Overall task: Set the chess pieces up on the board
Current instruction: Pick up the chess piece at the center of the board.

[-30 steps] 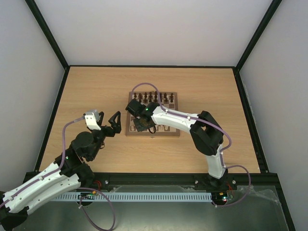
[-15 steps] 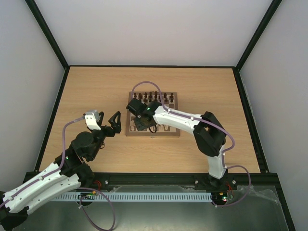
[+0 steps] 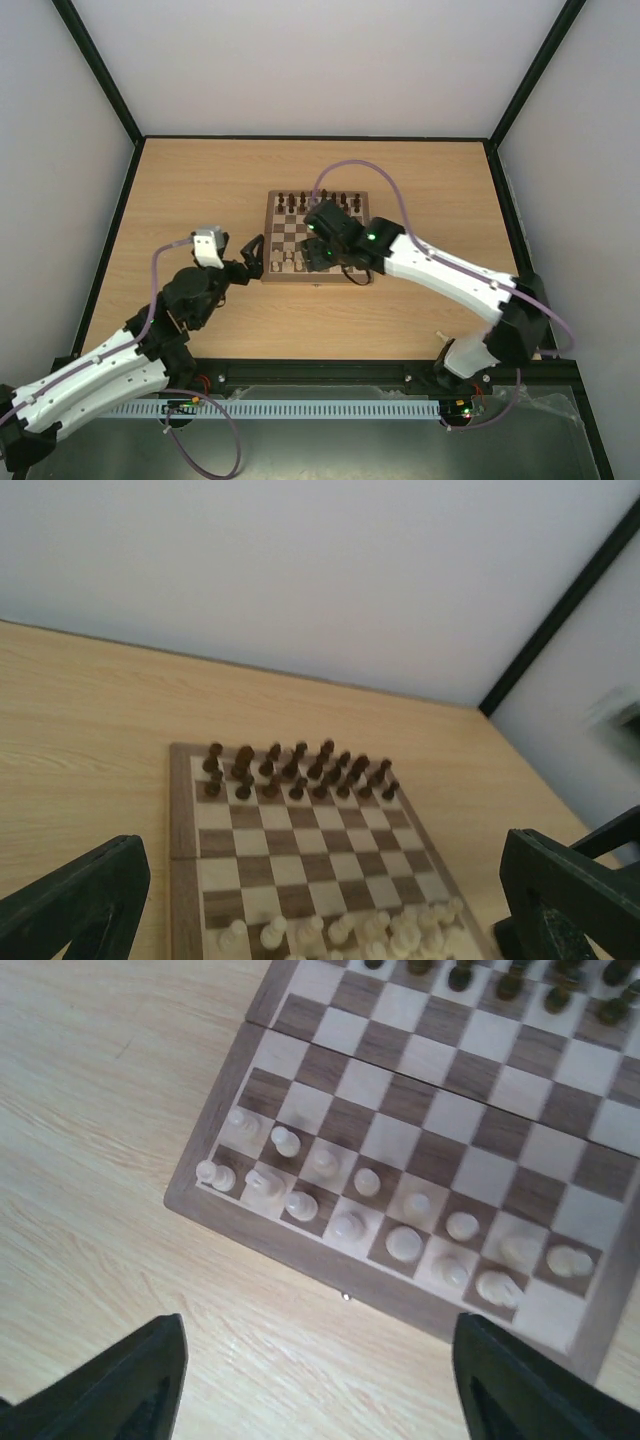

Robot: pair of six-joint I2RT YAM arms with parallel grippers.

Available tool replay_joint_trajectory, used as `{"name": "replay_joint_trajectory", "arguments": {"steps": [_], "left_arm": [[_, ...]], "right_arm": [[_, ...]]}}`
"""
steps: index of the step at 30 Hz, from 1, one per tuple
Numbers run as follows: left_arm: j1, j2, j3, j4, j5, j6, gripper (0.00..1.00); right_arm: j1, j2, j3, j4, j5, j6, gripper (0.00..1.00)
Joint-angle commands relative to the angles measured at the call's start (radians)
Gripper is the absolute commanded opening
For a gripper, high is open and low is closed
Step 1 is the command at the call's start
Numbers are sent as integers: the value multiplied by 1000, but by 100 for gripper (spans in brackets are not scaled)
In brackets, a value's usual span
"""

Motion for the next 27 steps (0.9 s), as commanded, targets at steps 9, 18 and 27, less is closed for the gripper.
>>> {"name": "replay_joint_trajectory", "arguments": {"steps": [9, 18, 27], "left_arm": [[-5, 421, 107, 133, 403, 111, 99], [-292, 903, 424, -14, 423, 257, 99], [-393, 1290, 680, -49, 603, 400, 99]], "right_arm": [[-4, -574, -146, -42, 152, 115, 99], [-4, -690, -14, -103, 57, 110, 99], [-5, -632, 66, -159, -28, 75, 99]]}}
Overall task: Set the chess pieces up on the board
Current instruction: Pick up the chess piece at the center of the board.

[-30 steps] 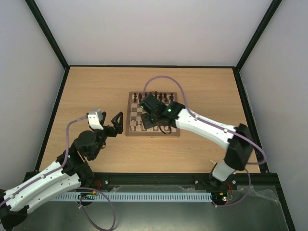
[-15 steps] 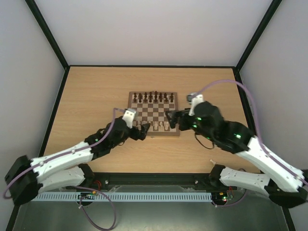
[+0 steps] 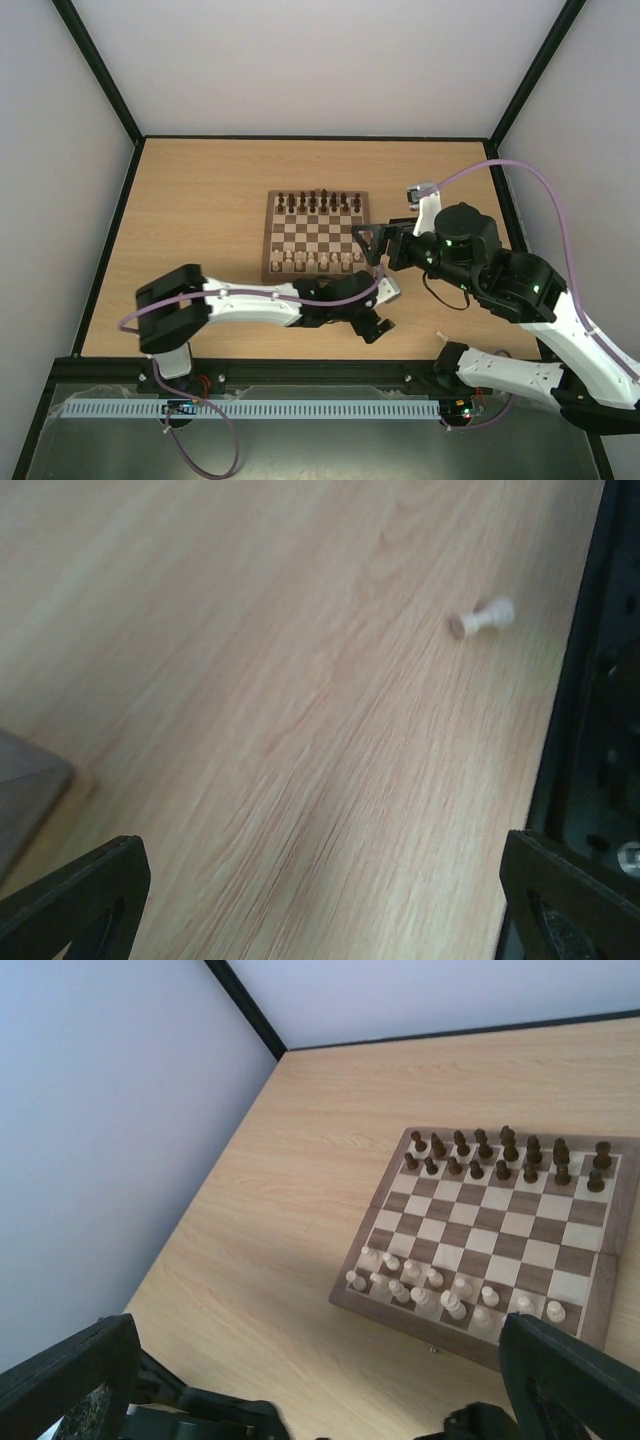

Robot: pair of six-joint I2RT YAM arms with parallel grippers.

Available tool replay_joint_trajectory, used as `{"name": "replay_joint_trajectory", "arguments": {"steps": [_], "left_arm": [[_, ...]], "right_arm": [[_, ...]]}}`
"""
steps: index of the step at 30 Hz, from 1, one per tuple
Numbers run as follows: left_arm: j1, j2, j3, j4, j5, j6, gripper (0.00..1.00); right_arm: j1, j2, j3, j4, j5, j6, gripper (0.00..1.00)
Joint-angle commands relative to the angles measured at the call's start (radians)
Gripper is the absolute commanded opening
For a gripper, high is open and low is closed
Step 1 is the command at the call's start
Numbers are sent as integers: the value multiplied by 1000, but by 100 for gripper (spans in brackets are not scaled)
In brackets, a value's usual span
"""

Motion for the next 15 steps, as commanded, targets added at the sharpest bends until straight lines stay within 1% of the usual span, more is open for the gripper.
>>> {"name": "replay_joint_trajectory", "arguments": {"steps": [1, 4, 7, 15], "left_arm": [[-36, 126, 95, -44, 85, 115, 99], [-71, 248, 210, -68, 62, 179, 98], [-81, 353, 324, -88, 93, 235, 96], [-72, 489, 492, -64, 233, 353, 95]], "right_arm": [[-4, 22, 33, -61, -51, -25, 99], [-4, 45, 42, -66, -73, -35, 99], [-4, 77, 60, -76, -97, -37, 99], [-4, 103, 119, -141, -72, -37, 99]]}}
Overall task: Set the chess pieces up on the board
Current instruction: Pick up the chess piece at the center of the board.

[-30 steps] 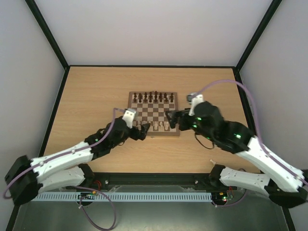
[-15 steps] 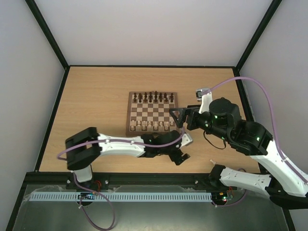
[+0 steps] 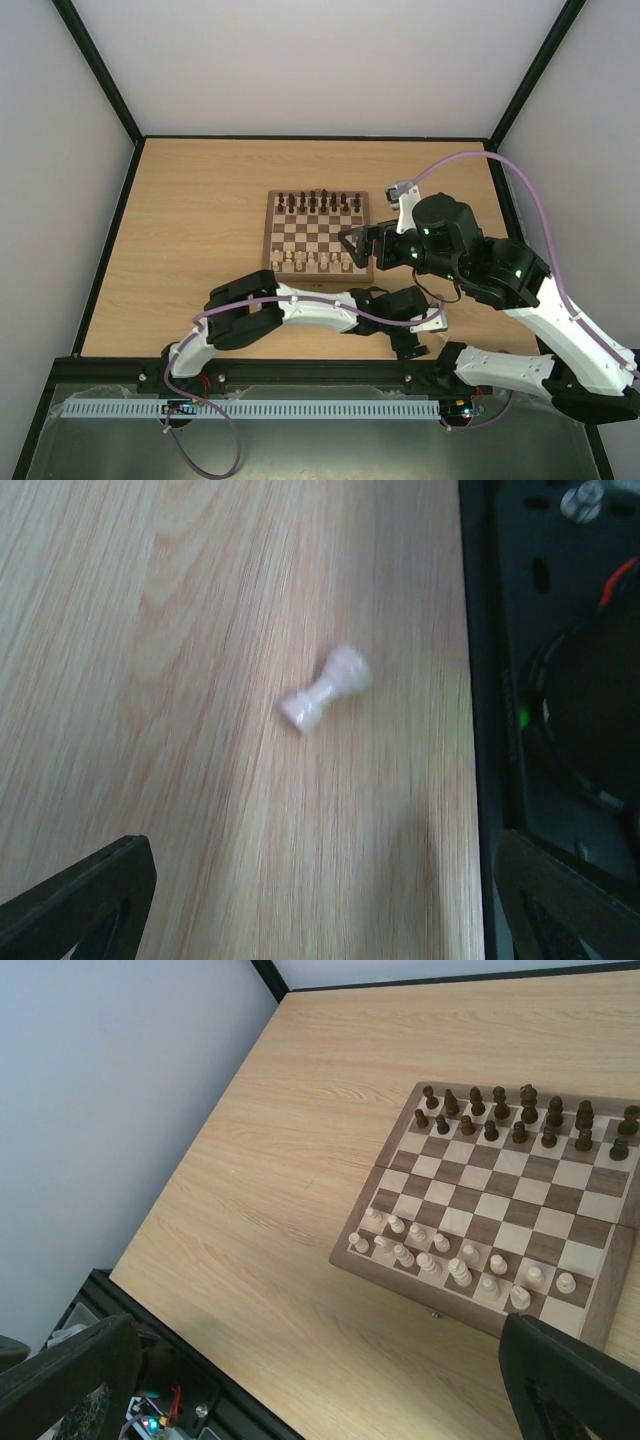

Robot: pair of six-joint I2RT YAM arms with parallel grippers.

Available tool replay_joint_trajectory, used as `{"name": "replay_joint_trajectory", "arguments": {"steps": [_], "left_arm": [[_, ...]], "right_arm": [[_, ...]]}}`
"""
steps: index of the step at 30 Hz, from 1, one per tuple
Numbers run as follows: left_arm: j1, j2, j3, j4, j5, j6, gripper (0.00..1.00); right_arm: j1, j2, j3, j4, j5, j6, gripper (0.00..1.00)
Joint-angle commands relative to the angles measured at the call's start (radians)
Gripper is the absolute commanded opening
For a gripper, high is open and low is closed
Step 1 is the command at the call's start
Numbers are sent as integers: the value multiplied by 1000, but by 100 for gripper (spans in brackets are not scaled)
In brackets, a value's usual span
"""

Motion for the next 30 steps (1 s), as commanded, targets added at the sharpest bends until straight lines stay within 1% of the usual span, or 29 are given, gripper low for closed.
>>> {"name": "replay_joint_trajectory", "arguments": {"steps": [1, 9, 15, 21, 27, 30], "left_arm": [[7, 64, 100, -2, 100, 100, 94], [20, 117, 160, 6, 192, 162, 94], [22, 150, 187, 12, 245, 180, 91], [26, 197, 232, 14, 259, 185, 88], [32, 223, 265, 23, 263, 180, 88], [39, 245, 292, 12, 277, 178, 85]], "right_arm": [[-4, 0, 63, -85, 16, -13, 99], [-4, 0, 75, -118, 50, -19, 99], [-4, 2, 77, -133, 60, -25, 99], [-5, 6, 76, -135, 64, -34, 100], [-4, 23, 76, -132, 61, -49, 100], [-4, 32, 75, -132, 62, -55, 100]]}}
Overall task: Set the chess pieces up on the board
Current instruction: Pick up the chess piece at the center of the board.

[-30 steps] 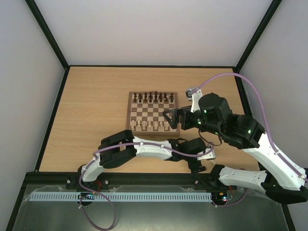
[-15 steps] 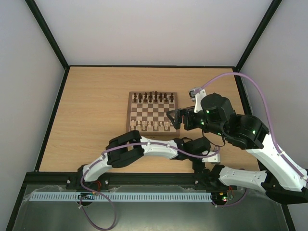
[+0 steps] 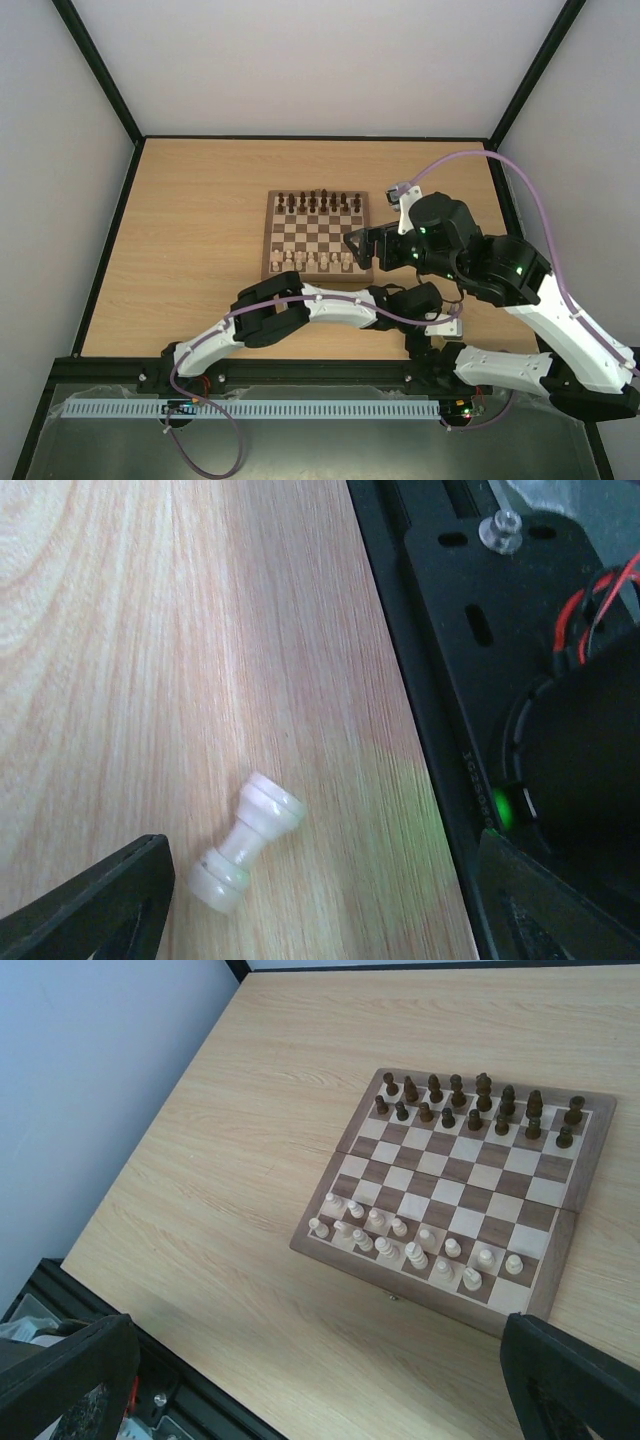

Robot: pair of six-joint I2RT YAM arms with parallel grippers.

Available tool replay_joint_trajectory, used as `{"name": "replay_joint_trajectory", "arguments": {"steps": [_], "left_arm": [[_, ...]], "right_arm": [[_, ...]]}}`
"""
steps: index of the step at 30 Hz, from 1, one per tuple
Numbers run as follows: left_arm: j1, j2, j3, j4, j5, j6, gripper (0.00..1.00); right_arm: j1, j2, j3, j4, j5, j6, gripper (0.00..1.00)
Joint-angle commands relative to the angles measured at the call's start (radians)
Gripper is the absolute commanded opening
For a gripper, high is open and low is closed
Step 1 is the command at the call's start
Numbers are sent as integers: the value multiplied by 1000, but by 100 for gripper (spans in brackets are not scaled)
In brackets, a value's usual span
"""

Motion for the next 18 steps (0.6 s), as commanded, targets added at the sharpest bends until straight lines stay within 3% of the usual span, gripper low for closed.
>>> {"name": "replay_joint_trajectory", "arguments": {"steps": [1, 8, 18], "left_arm": [[16, 33, 59, 9, 41, 9, 84], [22, 55, 90, -3, 57, 4, 78], [28, 77, 92, -29, 58, 0, 59]], "right_arm": [[-4, 14, 24, -30, 14, -28, 100], [-5, 22, 17, -29, 23, -39, 100], [-4, 25, -2, -18, 40, -57, 100]]}}
